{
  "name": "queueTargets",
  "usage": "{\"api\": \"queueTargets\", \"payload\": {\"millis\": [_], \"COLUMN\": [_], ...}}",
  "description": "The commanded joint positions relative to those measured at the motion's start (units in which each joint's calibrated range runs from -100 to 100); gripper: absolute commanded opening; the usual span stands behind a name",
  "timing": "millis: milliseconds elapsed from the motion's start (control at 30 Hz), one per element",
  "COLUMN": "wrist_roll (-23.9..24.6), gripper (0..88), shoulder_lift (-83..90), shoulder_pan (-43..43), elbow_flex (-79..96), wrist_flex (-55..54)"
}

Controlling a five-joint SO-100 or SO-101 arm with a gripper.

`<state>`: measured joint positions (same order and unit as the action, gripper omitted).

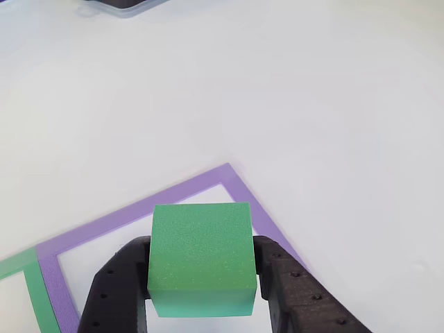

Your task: Tower of hanoi

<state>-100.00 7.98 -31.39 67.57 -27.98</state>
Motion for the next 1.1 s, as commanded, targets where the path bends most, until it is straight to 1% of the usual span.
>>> {"api": "queueTargets", "payload": {"millis": [0, 200, 500, 800, 1067], "wrist_roll": [0.0, 0.0, 0.0, 0.0, 0.0], "gripper": [5.2, 4.9, 5.0, 5.2, 5.7], "shoulder_lift": [-4.9, -12.7, -18.8, -23.4, -25.0], "shoulder_pan": [0.6, 0.9, 1.2, 2.7, 1.9], "elbow_flex": [-0.1, -0.8, -1.8, -5.9, -6.0], "wrist_flex": [-9.5, -17.4, -22.0, -23.3, -24.4]}}
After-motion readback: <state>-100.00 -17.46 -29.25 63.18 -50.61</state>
